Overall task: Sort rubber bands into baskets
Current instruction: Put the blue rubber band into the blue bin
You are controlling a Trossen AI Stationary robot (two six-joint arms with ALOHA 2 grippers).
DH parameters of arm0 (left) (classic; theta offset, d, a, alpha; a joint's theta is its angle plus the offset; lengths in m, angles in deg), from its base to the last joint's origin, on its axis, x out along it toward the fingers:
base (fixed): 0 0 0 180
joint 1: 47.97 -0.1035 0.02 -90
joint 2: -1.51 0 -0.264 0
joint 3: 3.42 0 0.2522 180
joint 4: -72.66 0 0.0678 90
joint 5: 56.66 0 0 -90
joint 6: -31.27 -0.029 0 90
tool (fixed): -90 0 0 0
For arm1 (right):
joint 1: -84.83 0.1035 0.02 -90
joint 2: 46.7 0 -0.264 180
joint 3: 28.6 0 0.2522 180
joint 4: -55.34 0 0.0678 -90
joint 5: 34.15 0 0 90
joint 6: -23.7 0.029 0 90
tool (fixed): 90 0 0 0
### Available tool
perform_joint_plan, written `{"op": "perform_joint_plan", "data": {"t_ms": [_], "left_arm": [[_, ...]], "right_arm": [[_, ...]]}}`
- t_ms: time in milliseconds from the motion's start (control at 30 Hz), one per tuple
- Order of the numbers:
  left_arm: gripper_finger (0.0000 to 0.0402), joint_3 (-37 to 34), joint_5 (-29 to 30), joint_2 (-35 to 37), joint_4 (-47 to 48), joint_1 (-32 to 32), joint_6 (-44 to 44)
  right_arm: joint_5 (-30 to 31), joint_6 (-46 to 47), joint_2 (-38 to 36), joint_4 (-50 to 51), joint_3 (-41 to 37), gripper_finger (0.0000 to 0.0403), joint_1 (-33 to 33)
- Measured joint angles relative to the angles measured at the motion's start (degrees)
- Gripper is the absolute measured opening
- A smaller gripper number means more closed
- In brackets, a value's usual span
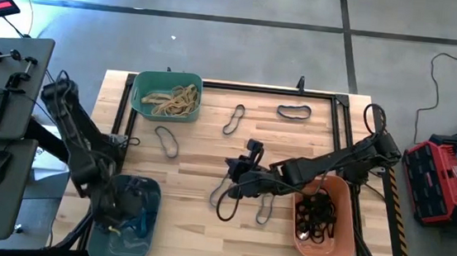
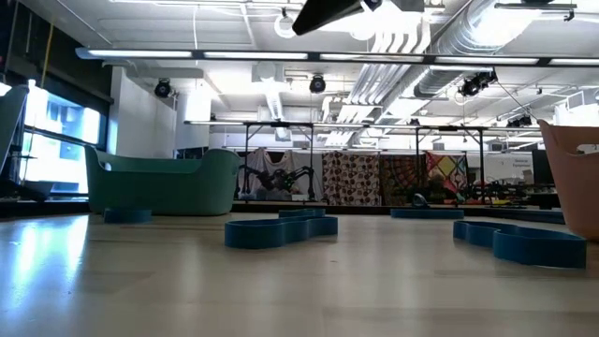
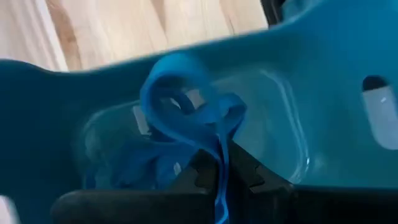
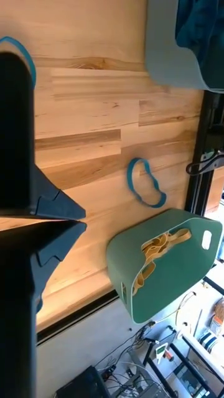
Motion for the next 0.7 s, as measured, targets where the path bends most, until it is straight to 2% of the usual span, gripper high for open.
{"op": "perform_joint_plan", "data": {"t_ms": [167, 367, 500, 700], "left_arm": [[0.0, 0.0, 0.89, -4.8, 0.34, 2.33, 1.51], [0.0001, 0.0, -2.5, -9.73, 1.23, 2.47, 3.33], [0.0013, 0.0, -4.44, -11.73, 1.28, 2.45, 3.95], [0.0054, 0.0, -5.78, -11.86, 1.28, 2.36, 7.67]], "right_arm": [[-2.11, 0.28, 0.0, 1.61, 0.0, 0.0004, 0.0], [-3.92, 3.42, 0.0, 6.17, 0.0, 0.0021, 0.13], [-6.38, 3.91, 0.0, 8.66, 0.0, 0.0043, 0.11], [-9.08, 4.77, 0.0, 11.6, 0.0, 0.0097, 0.11]]}}
